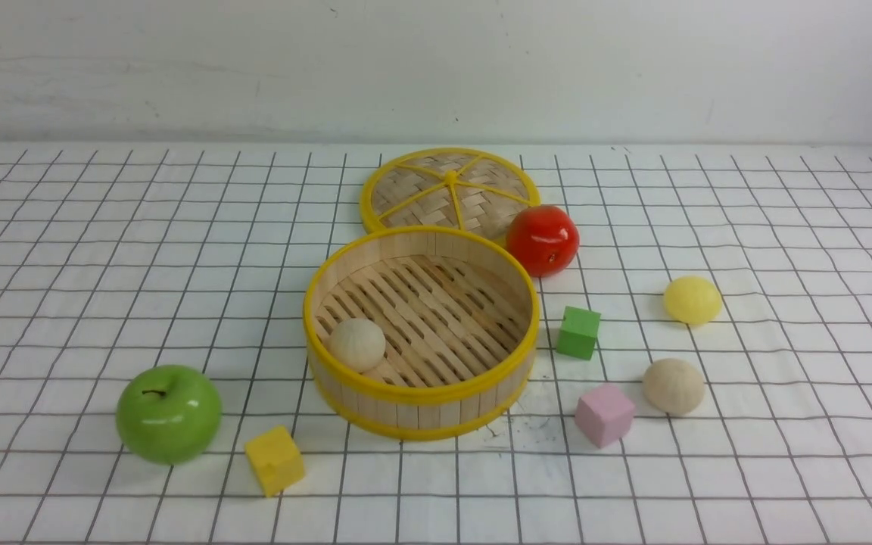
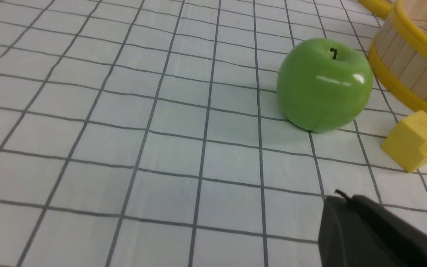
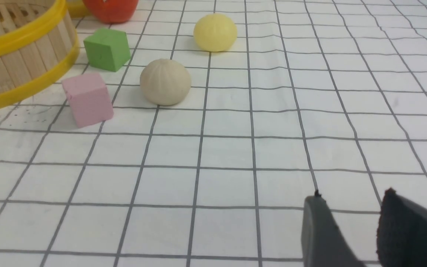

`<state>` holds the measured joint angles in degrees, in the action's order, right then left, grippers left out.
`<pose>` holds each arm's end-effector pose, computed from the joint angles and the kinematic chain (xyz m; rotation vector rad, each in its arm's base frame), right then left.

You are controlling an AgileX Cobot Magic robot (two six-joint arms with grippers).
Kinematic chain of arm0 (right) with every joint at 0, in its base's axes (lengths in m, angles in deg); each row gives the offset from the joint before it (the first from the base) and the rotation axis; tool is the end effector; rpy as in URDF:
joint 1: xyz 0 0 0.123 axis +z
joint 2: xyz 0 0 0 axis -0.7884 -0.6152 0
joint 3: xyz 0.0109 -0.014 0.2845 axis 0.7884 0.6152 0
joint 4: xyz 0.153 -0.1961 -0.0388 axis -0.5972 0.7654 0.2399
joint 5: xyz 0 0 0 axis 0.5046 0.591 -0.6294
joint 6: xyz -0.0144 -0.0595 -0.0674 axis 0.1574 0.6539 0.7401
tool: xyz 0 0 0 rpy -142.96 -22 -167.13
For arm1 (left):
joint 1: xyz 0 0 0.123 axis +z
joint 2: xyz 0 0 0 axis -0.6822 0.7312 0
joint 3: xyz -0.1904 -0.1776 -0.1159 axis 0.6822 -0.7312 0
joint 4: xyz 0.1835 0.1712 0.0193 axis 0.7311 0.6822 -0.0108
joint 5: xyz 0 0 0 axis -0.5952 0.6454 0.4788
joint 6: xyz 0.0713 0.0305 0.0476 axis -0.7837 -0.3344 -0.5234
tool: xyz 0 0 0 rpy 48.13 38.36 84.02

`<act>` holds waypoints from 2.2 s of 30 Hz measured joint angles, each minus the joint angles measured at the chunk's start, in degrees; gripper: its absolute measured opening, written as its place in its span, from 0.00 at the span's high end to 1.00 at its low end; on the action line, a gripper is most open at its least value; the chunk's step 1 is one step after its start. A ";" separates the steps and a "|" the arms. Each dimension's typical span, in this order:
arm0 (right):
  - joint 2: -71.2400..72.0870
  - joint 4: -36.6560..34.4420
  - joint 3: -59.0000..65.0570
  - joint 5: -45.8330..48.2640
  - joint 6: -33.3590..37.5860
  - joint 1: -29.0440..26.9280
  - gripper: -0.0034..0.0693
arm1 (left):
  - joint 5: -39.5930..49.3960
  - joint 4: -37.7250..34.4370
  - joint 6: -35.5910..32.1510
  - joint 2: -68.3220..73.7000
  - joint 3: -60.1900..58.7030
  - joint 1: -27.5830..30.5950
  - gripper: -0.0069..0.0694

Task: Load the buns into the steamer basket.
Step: Use the right arm to grab a steamed stuffed bun

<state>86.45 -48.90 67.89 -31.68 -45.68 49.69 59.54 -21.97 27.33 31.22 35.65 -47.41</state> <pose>0.0520 0.0030 0.1730 -0.0161 1.8788 0.0136 0.0524 0.0000 0.1689 -0.1573 1.8862 -0.1554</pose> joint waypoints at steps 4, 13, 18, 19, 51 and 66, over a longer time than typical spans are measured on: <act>0.00 0.05 0.00 0.00 0.00 0.00 0.62 | 0.00 -0.04 0.00 0.00 0.00 0.00 0.92; 0.00 0.05 0.04 -0.13 0.00 0.00 0.62 | 0.05 -0.04 0.00 0.00 0.00 0.00 0.91; 0.00 0.05 0.04 -0.13 0.00 0.00 0.62 | 0.05 -0.04 0.00 0.00 0.00 0.00 0.91; 0.00 0.05 0.04 -0.18 0.00 0.00 0.62 | 0.05 -0.04 0.00 0.00 0.00 0.00 0.90; -4.48 -7.83 -13.97 -30.07 -5.46 0.00 0.62 | 0.05 -0.04 0.00 0.00 0.00 0.00 0.89; -46.61 -16.17 -29.65 -8.79 -5.46 0.00 0.62 | 0.10 -0.04 0.00 0.00 0.00 0.00 0.89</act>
<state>39.84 -65.07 38.24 -40.46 -51.14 49.69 59.64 -22.01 27.33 31.22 35.65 -47.41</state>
